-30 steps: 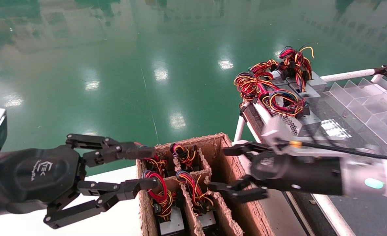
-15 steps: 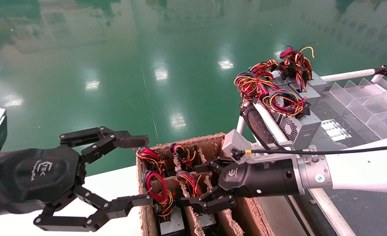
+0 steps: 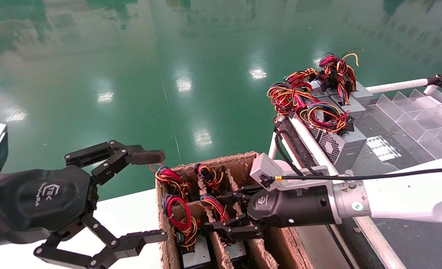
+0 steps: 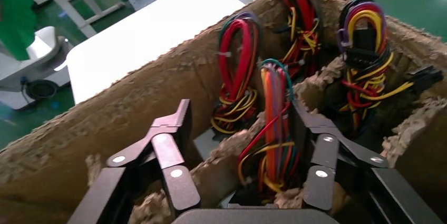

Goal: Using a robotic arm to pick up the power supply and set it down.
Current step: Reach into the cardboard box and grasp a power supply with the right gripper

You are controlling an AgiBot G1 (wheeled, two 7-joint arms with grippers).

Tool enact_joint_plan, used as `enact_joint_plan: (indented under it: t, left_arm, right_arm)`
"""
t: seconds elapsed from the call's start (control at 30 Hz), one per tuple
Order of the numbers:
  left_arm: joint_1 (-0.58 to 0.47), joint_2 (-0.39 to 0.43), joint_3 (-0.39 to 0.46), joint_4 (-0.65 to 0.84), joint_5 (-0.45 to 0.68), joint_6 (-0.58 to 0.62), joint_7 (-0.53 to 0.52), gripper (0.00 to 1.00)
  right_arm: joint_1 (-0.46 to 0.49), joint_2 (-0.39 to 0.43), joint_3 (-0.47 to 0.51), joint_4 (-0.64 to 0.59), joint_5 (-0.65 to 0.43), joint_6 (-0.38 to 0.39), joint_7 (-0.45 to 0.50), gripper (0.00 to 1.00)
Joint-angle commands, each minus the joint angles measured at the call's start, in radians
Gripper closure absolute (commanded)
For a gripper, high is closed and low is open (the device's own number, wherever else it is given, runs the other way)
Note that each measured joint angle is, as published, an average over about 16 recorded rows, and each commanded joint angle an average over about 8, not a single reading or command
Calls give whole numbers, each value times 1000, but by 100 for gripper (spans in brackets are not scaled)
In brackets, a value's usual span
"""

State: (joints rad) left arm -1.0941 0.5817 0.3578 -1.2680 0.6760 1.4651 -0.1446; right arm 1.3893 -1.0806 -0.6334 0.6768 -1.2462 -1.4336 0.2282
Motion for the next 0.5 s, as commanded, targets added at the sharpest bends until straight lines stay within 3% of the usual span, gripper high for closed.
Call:
enact_joint_plan:
  t: [0.03, 0.5]
  left_arm:
    - [0, 0, 0, 0, 0, 0, 0, 0]
    - [0, 0, 0, 0, 0, 0, 0, 0]
  right_arm:
    - [2, -11, -2, -15, -6, 11, -9, 100]
    - [4, -52, -1, -77, -13, 45, -62, 100]
